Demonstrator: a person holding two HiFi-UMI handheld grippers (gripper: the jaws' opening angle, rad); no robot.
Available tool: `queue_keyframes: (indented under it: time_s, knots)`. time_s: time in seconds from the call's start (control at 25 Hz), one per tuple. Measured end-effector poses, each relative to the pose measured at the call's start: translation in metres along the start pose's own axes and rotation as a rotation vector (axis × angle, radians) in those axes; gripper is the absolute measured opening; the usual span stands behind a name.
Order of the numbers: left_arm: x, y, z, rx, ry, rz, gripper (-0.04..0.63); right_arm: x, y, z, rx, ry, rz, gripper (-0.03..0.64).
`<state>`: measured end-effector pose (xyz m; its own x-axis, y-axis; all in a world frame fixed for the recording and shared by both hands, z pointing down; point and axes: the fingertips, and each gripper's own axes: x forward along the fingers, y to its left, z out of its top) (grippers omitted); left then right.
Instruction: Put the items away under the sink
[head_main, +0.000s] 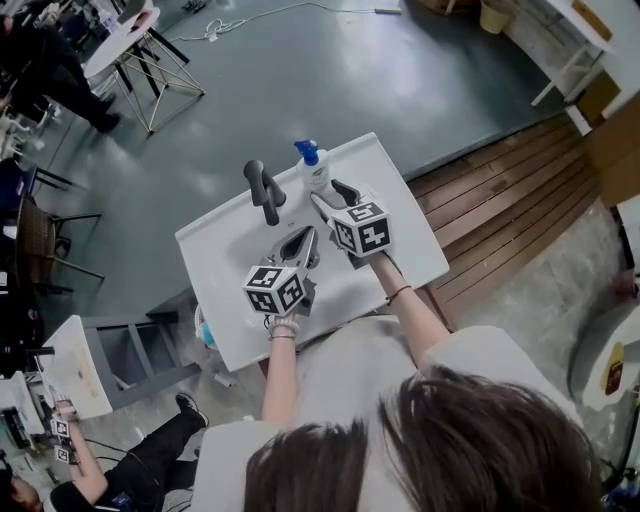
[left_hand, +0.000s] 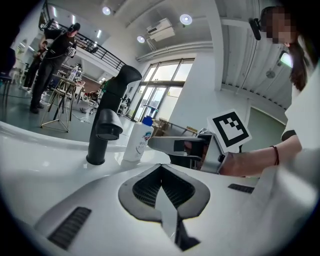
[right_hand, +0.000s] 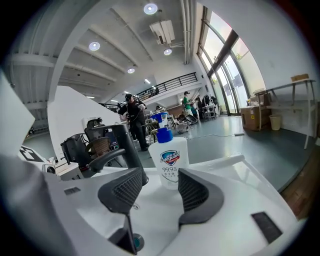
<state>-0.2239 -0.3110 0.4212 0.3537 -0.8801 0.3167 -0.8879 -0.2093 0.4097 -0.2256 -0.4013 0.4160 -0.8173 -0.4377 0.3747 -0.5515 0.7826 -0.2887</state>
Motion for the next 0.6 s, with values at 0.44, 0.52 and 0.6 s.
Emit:
queue_keyframes:
  time_s: [0.44,0.52,0.6]
  knots:
    - [0.011,0.011,-0.002,-0.01,0.022,0.028,-0.003,0.027,-0.013,0.002,-0.041,0.009,-0.024,0.316]
    - [0.013,0.013,-0.003,-0.011,0.029,0.03,-0.003,0.033,-0.015,0.002,-0.057,0.011,-0.029,0.333]
    - [0.014,0.015,-0.003,-0.013,0.033,0.032,-0.003,0.039,-0.016,0.002,-0.061,0.013,-0.032,0.345]
